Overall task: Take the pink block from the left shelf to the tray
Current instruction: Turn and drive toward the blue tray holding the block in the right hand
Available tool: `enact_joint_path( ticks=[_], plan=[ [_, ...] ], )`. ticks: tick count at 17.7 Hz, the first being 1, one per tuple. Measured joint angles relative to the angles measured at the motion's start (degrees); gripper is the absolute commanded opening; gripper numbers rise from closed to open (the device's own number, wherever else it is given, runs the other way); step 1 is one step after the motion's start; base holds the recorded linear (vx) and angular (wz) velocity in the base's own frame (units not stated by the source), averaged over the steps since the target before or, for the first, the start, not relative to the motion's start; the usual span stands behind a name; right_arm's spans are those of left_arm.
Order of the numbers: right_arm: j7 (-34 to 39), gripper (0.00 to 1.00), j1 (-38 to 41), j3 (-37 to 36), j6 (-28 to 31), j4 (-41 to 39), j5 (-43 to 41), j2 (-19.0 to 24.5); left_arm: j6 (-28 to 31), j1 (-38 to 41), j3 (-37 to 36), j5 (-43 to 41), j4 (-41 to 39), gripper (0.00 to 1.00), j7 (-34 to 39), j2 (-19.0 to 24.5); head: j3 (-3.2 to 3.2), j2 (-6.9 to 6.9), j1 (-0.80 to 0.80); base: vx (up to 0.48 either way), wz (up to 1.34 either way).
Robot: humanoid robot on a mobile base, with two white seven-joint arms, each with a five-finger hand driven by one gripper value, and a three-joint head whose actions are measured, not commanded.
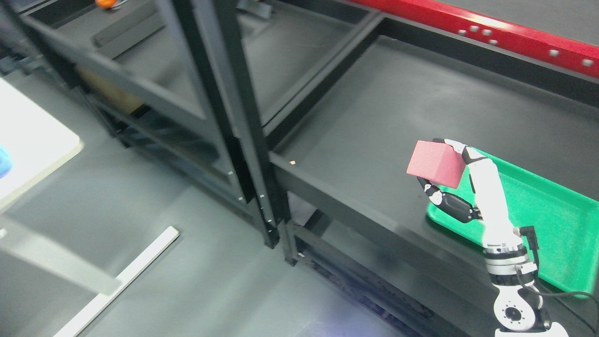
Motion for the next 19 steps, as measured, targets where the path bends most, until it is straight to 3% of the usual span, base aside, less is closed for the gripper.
enact_joint_path(
  ticks=[19],
  plan=[
    [0.3, 0.04, 0.4, -0.8, -0.7, -0.5, -0.1, 0.0, 0.0, 0.0, 0.0, 0.0, 0.0, 1.00, 0.0, 0.0, 0.00, 0.02, 0.00, -0.098, 0.64]
  ],
)
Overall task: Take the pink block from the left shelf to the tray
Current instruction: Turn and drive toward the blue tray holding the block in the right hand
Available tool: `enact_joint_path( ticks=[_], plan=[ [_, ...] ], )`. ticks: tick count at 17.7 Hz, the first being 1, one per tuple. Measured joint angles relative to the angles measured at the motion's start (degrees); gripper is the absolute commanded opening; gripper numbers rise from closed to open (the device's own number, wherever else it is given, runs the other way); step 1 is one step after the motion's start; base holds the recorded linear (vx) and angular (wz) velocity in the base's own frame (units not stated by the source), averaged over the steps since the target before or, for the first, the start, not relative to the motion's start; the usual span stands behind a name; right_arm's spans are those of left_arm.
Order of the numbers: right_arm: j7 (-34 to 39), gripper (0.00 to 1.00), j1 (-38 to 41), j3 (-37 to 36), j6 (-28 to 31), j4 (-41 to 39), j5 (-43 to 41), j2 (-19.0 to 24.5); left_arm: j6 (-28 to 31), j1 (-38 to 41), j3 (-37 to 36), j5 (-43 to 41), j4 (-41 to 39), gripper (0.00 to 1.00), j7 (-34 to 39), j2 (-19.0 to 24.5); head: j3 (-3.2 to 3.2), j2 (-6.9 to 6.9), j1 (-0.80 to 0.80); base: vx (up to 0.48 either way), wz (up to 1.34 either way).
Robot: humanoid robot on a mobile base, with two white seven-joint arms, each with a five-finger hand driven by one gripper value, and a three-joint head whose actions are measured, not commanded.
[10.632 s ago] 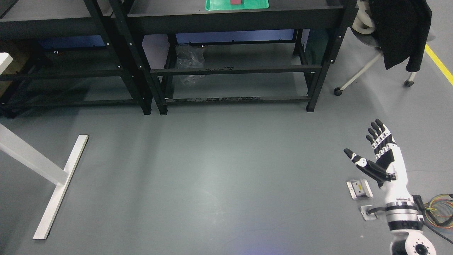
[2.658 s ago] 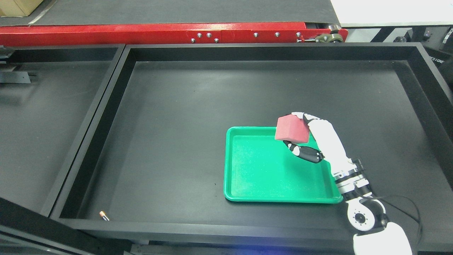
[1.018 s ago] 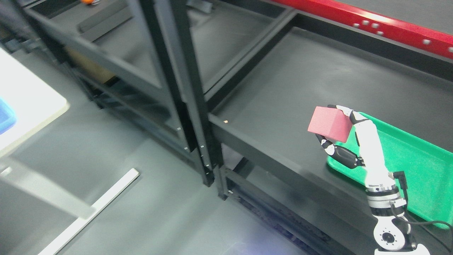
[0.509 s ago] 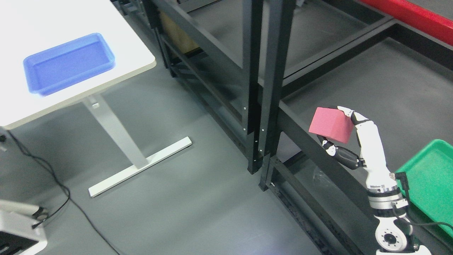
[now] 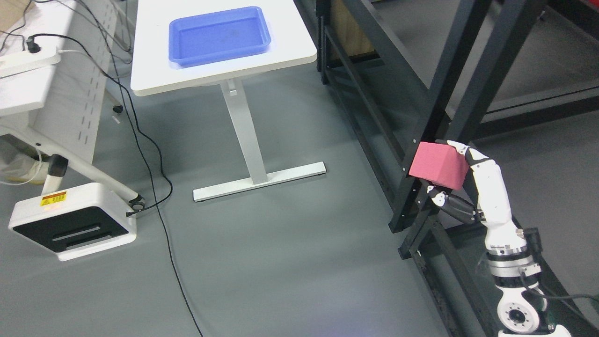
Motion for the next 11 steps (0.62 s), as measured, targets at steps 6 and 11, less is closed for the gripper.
enact_joint_path(
  ticks=[6, 11],
  plan=[
    [0.0, 0.04, 0.0, 0.0, -0.1, 0.0, 0.0, 0.0, 0.0, 0.0, 0.0, 0.0, 0.0, 1.00, 0.0, 0.0, 0.00, 0.00, 0.00, -0.014, 0.28],
    [0.1, 0.04, 0.0, 0.0, -0.1, -0.1, 0.0, 0.0, 0.0, 0.0, 0.0, 0.0, 0.0, 1.00, 0.0, 0.0, 0.00, 0.00, 0.00, 0.012, 0.24]
  ],
)
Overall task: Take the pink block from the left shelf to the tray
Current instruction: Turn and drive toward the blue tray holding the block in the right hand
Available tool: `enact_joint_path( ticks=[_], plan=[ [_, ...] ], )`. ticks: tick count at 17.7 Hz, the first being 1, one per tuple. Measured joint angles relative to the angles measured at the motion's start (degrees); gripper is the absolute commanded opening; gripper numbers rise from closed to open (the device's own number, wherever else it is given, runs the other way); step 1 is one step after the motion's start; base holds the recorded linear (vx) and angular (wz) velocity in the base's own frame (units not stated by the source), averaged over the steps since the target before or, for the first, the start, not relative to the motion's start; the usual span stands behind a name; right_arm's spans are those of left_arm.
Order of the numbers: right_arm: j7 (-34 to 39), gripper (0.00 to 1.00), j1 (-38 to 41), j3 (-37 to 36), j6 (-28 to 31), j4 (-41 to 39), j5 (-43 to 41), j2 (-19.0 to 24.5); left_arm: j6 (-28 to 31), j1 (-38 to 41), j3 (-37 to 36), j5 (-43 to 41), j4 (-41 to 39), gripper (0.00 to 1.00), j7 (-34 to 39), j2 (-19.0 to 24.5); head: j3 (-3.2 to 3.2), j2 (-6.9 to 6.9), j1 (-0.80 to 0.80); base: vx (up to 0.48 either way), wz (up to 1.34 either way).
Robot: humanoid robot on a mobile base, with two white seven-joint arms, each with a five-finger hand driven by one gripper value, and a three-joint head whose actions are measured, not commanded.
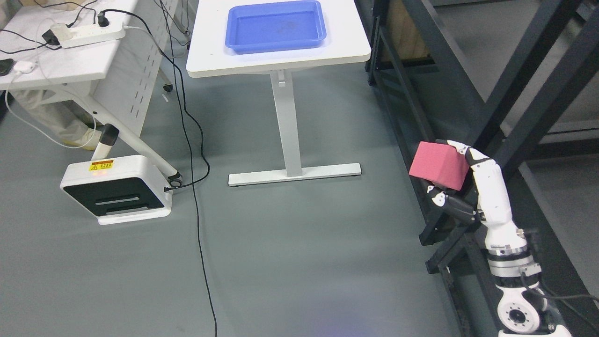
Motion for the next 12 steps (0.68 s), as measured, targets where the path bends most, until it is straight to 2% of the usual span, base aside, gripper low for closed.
enact_joint_path(
  ticks=[12],
  plan=[
    [0.0, 0.04, 0.0, 0.0, -0.3, 0.0, 0.0, 0.0, 0.0, 0.0, 0.0, 0.0, 0.0, 1.00, 0.0, 0.0, 0.00, 0.00, 0.00, 0.045, 0.22]
  ],
)
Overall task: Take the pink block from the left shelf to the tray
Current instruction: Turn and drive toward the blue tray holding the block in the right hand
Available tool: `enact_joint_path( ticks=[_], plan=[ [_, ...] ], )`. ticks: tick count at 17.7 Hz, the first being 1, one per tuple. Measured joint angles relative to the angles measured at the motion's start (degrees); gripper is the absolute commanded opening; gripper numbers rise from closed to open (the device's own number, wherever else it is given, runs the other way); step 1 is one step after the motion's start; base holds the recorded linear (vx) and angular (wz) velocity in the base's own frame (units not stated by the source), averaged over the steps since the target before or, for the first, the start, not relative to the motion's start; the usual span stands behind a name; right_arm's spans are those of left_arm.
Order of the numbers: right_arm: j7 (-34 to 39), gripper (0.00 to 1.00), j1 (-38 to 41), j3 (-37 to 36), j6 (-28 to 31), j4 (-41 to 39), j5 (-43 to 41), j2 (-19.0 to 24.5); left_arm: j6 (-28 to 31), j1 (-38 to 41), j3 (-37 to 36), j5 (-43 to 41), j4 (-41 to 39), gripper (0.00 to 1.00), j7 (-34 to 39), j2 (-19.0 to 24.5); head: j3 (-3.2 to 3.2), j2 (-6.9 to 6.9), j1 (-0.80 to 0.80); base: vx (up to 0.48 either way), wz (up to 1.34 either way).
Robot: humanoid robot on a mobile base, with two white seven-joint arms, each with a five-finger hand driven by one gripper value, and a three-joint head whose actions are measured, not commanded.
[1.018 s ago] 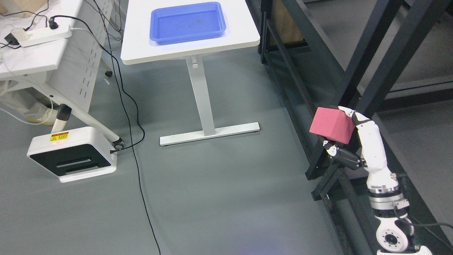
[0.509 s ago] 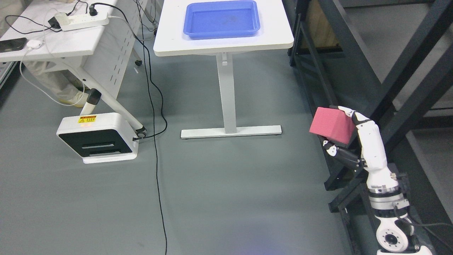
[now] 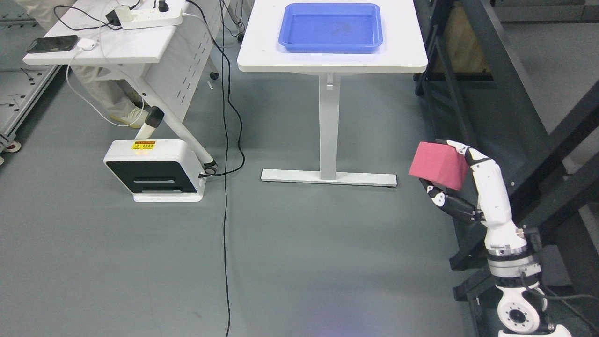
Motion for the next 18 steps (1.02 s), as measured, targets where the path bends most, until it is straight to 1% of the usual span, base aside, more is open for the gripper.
enact_joint_path(
  ticks=[7, 18],
  plan=[
    [0.0, 0.04, 0.2, 0.0, -0.4, 0.0, 0.0, 0.0, 0.0, 0.0, 0.0, 0.0, 0.0, 1.00, 0.0, 0.0, 0.00, 0.00, 0.00, 0.087, 0.17],
    [0.2, 0.05, 0.4, -0.1, -2.7, 0.0, -1.0, 0.0, 0.0, 0.0, 0.0, 0.0, 0.0, 1.00, 0.0, 0.0, 0.00, 0.00, 0.00, 0.166, 0.07]
  ],
)
